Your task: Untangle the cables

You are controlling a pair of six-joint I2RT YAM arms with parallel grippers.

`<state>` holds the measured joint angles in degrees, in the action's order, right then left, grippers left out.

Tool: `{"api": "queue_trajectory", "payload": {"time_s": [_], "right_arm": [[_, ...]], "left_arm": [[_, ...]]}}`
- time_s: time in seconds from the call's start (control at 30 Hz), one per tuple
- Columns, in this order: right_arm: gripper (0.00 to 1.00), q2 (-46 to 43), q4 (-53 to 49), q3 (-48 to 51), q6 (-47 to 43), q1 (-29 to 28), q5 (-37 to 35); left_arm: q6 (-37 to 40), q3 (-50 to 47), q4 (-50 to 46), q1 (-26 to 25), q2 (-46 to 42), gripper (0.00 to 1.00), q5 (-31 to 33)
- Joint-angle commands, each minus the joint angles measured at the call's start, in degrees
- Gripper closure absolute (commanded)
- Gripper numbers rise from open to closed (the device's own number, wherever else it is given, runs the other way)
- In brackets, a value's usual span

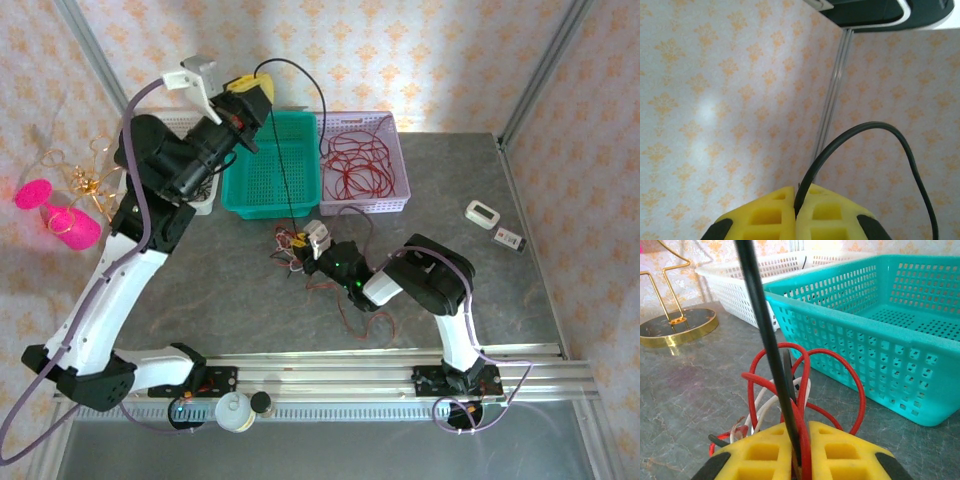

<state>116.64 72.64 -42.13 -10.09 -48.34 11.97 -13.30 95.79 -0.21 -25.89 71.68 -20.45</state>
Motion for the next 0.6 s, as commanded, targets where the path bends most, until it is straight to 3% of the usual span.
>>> {"api": "queue_trajectory", "payload": {"time_s": [0.0, 0.07, 0.23, 0.57], "right_arm": [[0.86, 2.9, -6.6, 1.0, 0.3, 0.4, -0.9], [0.84, 2.8, -6.6, 1.0, 0.2, 0.5, -0.9], [0.69, 1.8, -7.5, 0.9, 0.2, 0.6, 1.5], [0.66, -0.9, -9.1, 2.8, 0.4, 0.8, 0.4]], "left_arm": [[2.9, 10.4, 6.2, -0.2, -0.1, 1.0, 1.9], [3.9, 14.0, 5.2, -0.2, 1.6, 1.0, 2.5], [7.3, 22.8, 3.5, -0.3, 6.0, 1.0, 3.6], [13.9, 30.1, 4.7, -0.1, 10.4, 1.0, 9.2]]}}
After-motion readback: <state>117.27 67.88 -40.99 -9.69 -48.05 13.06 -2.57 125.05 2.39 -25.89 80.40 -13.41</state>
